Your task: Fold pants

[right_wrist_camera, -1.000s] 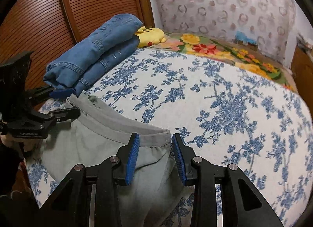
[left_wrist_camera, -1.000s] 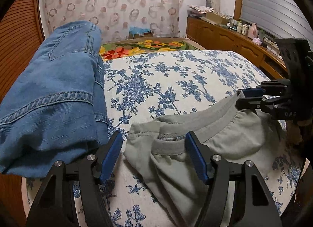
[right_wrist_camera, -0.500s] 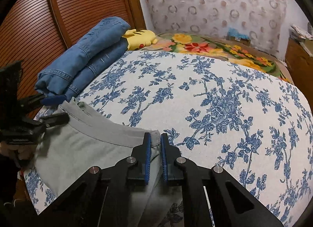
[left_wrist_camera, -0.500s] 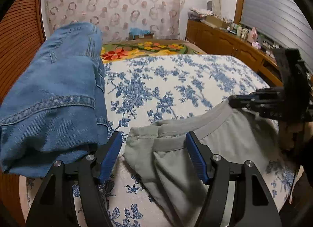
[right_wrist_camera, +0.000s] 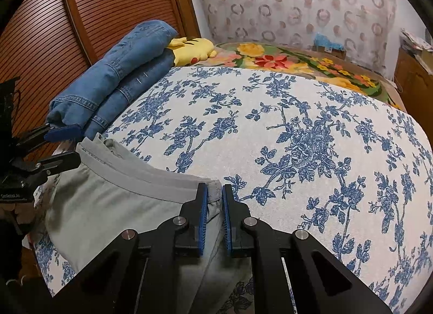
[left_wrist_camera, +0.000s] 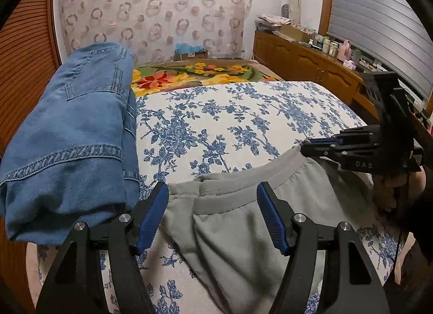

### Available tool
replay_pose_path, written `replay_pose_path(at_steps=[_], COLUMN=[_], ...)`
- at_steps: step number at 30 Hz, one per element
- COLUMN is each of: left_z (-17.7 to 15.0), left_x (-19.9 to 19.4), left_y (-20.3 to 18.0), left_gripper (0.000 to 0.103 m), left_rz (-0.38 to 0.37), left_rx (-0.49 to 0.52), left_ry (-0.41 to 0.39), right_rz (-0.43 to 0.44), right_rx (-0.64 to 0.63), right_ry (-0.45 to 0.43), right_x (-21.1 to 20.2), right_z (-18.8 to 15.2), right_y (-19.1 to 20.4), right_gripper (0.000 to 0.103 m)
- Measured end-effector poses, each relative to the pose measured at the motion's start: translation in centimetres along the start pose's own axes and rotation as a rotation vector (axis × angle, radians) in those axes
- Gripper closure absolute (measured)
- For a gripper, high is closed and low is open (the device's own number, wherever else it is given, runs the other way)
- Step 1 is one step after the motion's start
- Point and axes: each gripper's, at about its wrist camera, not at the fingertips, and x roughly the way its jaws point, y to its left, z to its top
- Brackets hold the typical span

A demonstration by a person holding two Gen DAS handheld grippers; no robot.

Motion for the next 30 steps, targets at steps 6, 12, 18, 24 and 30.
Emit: replay_pose_path(at_steps=[6, 12, 18, 24, 30], left_z=[-0.9, -2.3, -4.0, -5.9, -7.5], left_x=[-0.7, -1.9, -3.3, -4.7, -5.2], left_y=[-0.3, -0.6, -0.9, -1.1, -1.5], left_gripper=[0.034, 0.034, 0.034, 0.034, 0.057], left_rz=[-0.001, -0.003, -0.015, -0.034, -0.074], left_rx=[-0.006, -0.015, -0.025, -0.040, -0.048], left_ry=[0.000, -0.001, -0.004, -0.005, 0.013], right_rz=[-0.027, -0.065, -0.075, -0.053, -0.039], right_rx=[-0.028, -0.030, -0.019, 0.009, 0.015], right_ry=[0.003, -0.002, -0.038, -0.056, -0.037], right_x=[0.1, -1.4, -4.6, -7.6, -9.1], right_z=[0.0, -0.3, -2.1, -5.3, -8.3], right_y=[0.6, 1.3, 2.1, 2.7, 3.3], right_gripper=[0.093, 0.086, 0.079, 0.063, 0.063])
